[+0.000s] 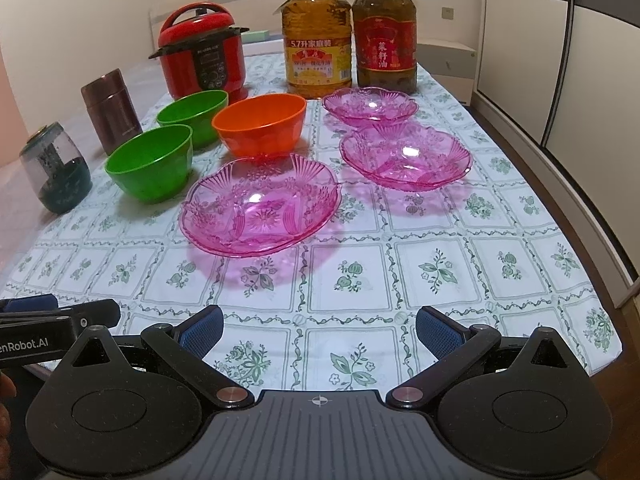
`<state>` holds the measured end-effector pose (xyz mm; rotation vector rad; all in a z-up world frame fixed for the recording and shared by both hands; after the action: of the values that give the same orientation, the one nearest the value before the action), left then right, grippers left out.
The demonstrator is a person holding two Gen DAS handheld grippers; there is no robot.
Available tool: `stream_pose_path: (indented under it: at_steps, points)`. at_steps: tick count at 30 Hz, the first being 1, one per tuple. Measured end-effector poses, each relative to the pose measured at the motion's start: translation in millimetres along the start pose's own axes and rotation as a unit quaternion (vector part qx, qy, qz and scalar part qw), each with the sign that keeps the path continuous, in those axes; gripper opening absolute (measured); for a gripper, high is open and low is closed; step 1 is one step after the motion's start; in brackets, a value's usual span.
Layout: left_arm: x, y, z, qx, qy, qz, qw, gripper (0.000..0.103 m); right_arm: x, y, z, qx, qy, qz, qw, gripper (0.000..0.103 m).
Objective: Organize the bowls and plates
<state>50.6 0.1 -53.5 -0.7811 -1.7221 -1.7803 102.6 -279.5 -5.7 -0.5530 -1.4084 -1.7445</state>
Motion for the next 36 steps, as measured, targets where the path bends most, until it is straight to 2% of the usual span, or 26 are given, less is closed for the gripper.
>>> stream_pose_path:
  at_steps: [36]
  points:
    - [0.5,-2.4,-0.3,0.005,-0.009,0.003,0.9999,0.092,-2.6,-2.9,1.4,-0.003,0.0,0.004,1.0,0.102]
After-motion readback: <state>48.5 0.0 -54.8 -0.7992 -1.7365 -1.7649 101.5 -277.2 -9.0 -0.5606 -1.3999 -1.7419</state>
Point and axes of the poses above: each gripper's, at about its wrist camera, not at the fingertips, and x roughly against the way its jaws point, z to its left, y to its top, the point moved 7 cm from there along -x, roughly the way its jaws point, and after that the axes turned 13 degrees about -x, right-handed, at the moved point
